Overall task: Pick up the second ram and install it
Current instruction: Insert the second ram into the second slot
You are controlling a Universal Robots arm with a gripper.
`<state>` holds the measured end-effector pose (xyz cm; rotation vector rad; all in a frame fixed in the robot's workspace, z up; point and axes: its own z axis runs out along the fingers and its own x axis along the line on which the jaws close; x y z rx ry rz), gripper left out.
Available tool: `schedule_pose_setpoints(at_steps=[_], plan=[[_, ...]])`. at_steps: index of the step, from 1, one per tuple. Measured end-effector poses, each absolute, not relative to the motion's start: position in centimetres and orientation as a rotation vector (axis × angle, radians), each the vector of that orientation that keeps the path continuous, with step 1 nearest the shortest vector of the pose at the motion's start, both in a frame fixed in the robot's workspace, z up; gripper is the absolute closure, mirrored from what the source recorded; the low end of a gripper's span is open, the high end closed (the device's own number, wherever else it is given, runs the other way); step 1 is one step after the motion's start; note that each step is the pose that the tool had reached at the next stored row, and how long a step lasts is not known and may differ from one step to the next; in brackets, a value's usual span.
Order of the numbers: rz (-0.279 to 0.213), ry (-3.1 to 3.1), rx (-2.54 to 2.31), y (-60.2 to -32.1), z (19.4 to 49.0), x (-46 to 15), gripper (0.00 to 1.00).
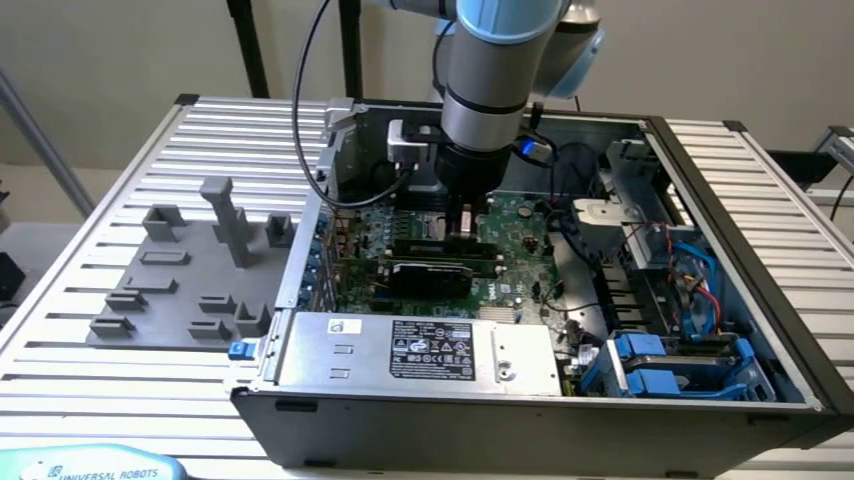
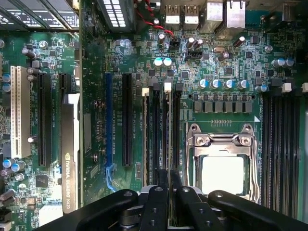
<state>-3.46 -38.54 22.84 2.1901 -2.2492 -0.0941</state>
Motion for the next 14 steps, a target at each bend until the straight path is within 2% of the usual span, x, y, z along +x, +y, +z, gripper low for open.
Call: schedule_pose_setpoints(at_steps=[14], plan=[[-0.093, -2.248, 2.189, -38.54, 22.72, -3.45, 0.87]])
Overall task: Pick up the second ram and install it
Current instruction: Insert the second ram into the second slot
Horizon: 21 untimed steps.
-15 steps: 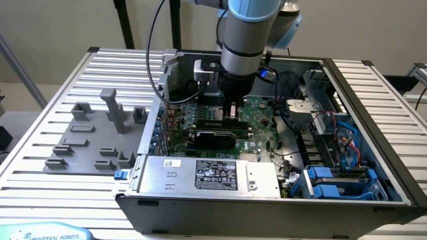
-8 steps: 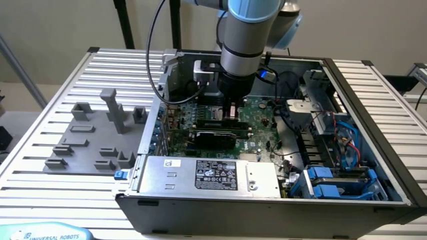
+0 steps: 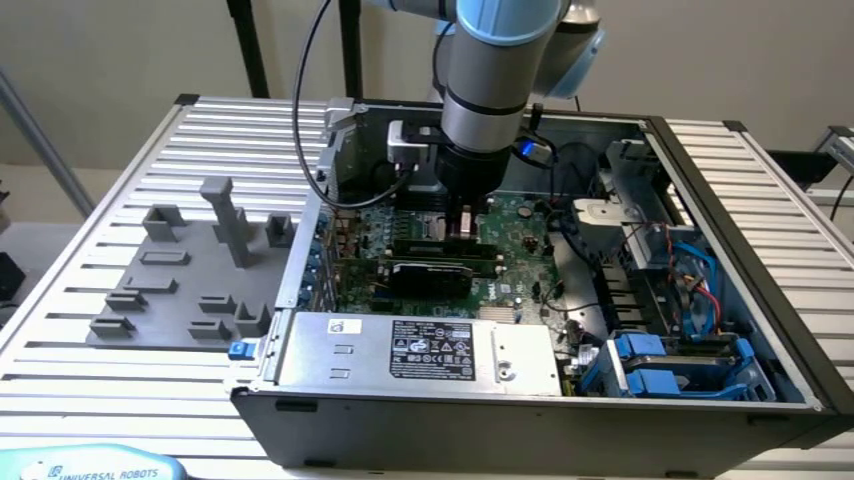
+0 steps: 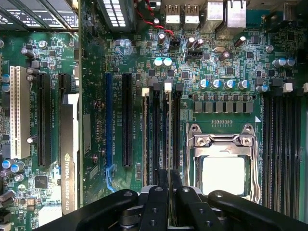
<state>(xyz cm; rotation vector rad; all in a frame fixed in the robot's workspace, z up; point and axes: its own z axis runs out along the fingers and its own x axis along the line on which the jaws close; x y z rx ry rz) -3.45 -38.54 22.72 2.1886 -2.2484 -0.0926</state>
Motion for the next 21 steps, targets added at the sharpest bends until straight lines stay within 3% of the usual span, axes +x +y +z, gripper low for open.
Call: schedule_pose_setpoints(at_steps=[21], plan=[[-0.081, -2.244, 2.184, -38.26, 22.51, -3.53, 0.87]])
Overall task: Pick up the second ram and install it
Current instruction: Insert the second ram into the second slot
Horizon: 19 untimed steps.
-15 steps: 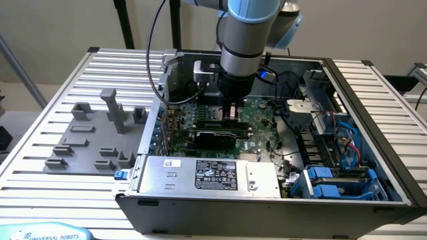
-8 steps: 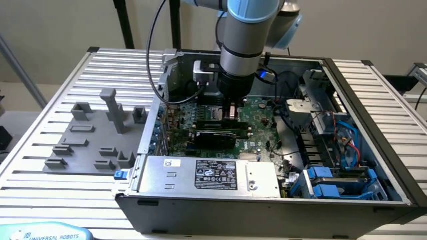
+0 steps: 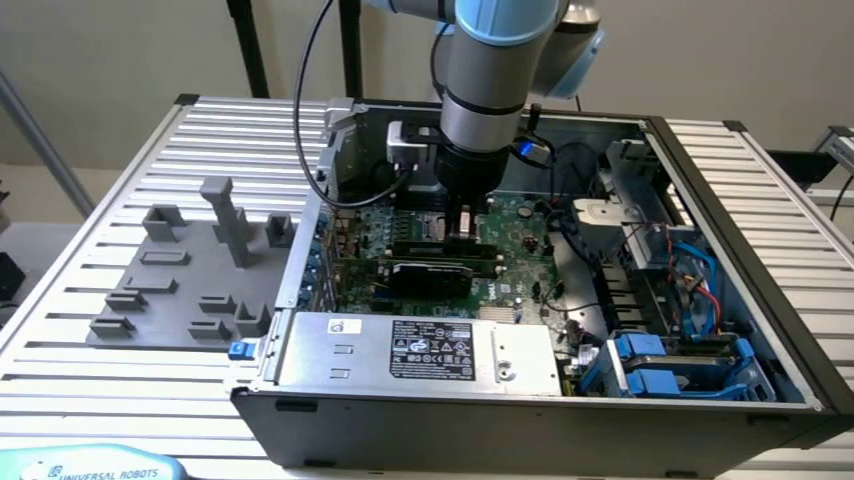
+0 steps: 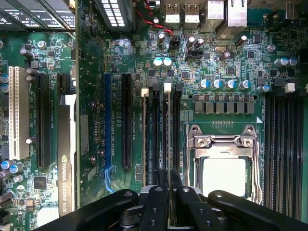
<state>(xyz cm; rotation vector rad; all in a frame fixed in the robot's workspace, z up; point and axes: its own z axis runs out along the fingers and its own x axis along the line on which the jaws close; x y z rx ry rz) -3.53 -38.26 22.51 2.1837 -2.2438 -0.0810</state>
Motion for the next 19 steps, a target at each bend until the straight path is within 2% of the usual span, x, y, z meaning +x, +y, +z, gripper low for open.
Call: schedule_pose_setpoints(at_steps=[11, 13, 14, 19], plan=[[-0.081, -2.244, 2.184, -38.26, 22.51, -3.53, 0.87], [-0.081, -2.244, 2.184, -38.26, 22.51, -3.54, 0.85], [-0.081, -2.244, 2.184, -38.26, 22.51, -3.54, 0.78], [-0.081, -2.244, 2.184, -38.26, 22.89, -3.53, 0.78]])
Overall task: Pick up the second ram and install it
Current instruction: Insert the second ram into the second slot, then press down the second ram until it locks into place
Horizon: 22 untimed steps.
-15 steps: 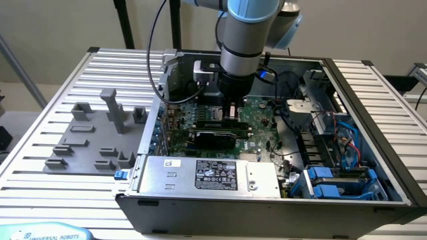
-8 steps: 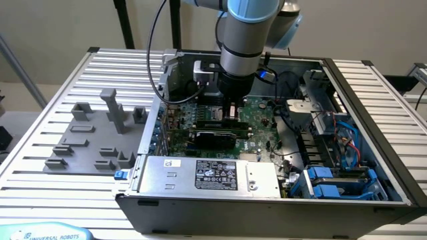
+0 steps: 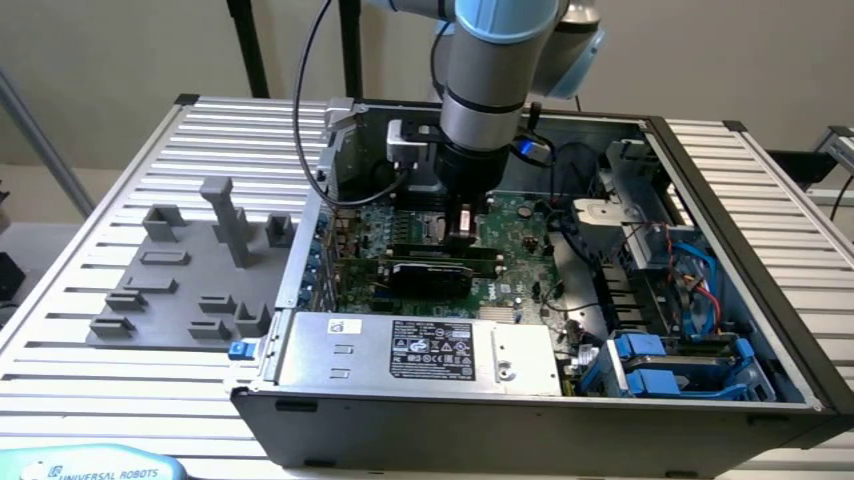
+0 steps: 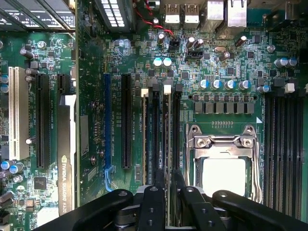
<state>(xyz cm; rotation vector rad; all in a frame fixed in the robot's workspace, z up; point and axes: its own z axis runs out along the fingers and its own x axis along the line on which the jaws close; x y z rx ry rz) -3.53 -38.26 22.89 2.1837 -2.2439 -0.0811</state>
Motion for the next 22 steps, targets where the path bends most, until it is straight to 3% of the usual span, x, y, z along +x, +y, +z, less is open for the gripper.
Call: schedule_pose_setpoints(at_steps=[9, 12, 22], plan=[[-0.081, -2.244, 2.184, -38.3, 24.2, -3.8, 0.78], [-0.081, -2.244, 2.184, -38.3, 24.3, -3.9, 0.89], [-0.081, -2.244, 2.184, -38.3, 24.3, -3.9, 0.89]])
